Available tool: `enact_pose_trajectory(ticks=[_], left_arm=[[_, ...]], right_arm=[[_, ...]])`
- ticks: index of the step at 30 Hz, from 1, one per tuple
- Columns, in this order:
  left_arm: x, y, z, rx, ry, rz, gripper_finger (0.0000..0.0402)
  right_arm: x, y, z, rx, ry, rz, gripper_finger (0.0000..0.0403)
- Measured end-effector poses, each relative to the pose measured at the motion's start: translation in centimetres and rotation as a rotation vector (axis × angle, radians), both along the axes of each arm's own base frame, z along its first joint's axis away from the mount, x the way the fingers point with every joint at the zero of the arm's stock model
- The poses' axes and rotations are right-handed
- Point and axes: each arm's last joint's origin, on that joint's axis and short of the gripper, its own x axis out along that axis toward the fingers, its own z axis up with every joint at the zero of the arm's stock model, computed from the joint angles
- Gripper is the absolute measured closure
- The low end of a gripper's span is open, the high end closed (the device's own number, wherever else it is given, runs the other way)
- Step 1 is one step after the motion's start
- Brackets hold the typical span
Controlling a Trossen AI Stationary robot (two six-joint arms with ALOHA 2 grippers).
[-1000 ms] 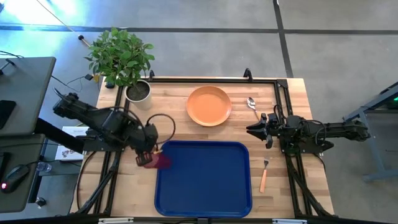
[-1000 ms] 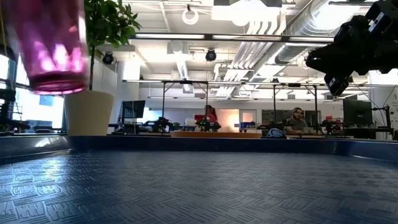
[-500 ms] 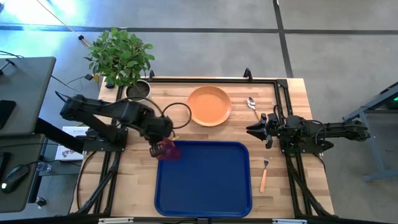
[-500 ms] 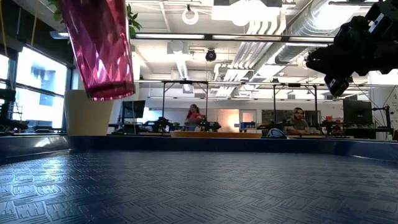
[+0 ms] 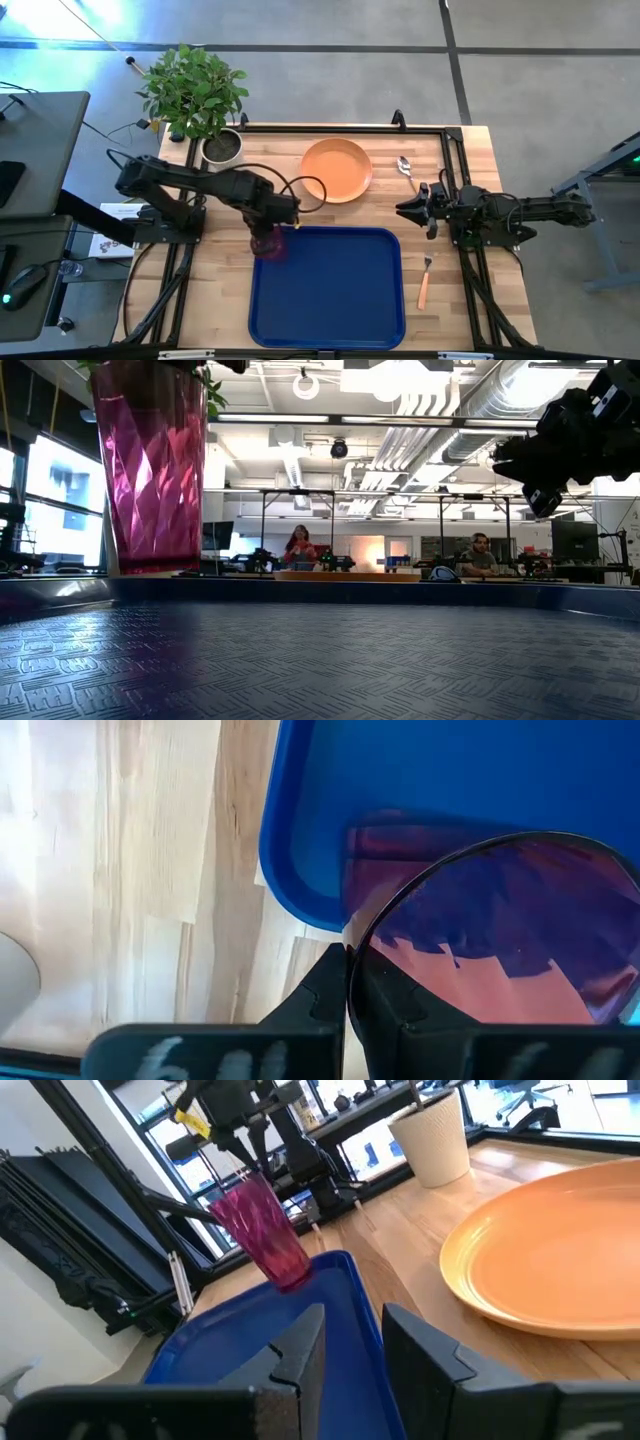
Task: Pick and place plate/cup/fork/spoon on tray
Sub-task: Put the purple cup on the blue serving tray
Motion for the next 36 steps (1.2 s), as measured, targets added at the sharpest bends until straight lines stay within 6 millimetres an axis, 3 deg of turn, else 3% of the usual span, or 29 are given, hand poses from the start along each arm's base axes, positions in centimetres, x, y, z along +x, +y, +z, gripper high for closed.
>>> enact_pose_trajectory(ticks=[12,36], left_arm=[[1.1,-0.1,-1.5,0.011,0.054,-0.086,0.0394],[1.4,-0.3,-1.5,-0.038,0.029,-0.104,0.0382]], right_arm=[[0.0,0.0,-0.2,0.0,0.019,0.0,0.0308],[0.0,0.0,-0.3,0.0,0.031,0.0,0.0308]])
